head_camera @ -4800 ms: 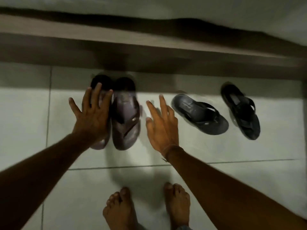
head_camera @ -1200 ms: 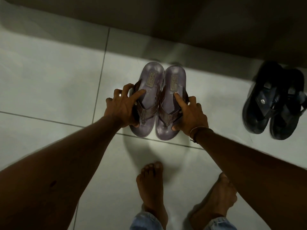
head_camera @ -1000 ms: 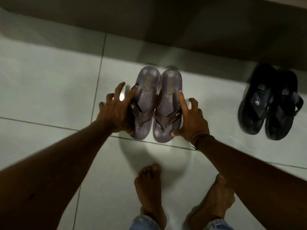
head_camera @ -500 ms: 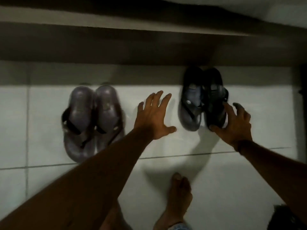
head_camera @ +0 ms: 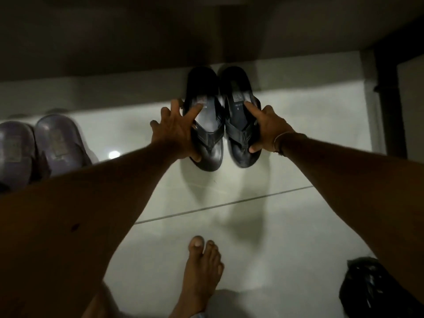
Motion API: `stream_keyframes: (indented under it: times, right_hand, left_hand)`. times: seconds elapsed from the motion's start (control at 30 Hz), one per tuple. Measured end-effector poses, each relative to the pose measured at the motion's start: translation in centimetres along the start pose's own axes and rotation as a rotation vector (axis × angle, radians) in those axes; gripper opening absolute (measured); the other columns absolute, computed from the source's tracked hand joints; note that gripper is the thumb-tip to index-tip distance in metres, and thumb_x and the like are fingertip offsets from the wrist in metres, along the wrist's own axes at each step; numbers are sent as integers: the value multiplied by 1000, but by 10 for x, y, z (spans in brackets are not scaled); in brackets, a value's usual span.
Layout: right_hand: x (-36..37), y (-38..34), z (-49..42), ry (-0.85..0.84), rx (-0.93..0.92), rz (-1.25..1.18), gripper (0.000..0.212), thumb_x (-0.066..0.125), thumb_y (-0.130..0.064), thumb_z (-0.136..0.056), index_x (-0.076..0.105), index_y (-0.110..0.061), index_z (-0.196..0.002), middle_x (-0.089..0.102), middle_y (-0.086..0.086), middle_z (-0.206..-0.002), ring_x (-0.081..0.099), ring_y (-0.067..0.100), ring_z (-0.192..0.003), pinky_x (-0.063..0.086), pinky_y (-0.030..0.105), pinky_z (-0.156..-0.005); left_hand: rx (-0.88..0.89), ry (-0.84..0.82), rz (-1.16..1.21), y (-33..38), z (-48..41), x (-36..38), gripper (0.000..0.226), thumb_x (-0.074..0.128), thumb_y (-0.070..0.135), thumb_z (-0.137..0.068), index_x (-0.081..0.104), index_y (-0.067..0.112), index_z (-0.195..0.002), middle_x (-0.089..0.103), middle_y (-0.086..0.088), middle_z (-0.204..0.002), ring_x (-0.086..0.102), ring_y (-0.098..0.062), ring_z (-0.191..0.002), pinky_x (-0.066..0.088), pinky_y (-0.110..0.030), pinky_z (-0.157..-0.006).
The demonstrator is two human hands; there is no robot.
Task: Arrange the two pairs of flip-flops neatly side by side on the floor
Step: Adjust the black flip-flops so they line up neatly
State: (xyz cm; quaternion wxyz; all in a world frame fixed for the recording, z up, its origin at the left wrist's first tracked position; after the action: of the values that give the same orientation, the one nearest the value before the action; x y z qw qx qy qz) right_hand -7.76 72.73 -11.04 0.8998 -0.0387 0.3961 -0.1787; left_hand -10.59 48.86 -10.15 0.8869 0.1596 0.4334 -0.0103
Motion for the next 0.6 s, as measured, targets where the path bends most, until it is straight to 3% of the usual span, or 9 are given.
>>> stream_keyframes:
  times: [0.27,0.6]
  right_hand:
    - [34,3,35,33,-47,49,143,99,-20,-54,10,-42,-163,39,16,-133,56,43,-115,53,53,-99]
    - [63,11,61,32,-33,57,143,99,-23,-55,7,-46,-162,38,15,-136,56,41,-113,55,55,-95]
  left_hand:
    - [-23,1,3,1,42,28,143,97,58,-43,14,46,-159,22,-11,-156,35,-40,-135,42,-60,-104]
    - [0,8,31,3,73,53,141,95,61,-46,12,45,-159,24,-12,-157,36,-41,-135,42,-61,-105]
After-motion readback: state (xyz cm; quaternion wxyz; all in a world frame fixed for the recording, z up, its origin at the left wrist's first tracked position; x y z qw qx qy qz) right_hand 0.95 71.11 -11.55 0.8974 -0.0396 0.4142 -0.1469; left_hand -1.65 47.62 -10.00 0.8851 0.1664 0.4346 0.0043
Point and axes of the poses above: each hand's wrist, its own z-axis away from the middle knuckle, its own x-axis out of the palm, y = z × x, the point moved 7 cm from there along -z, towards the middle knuckle
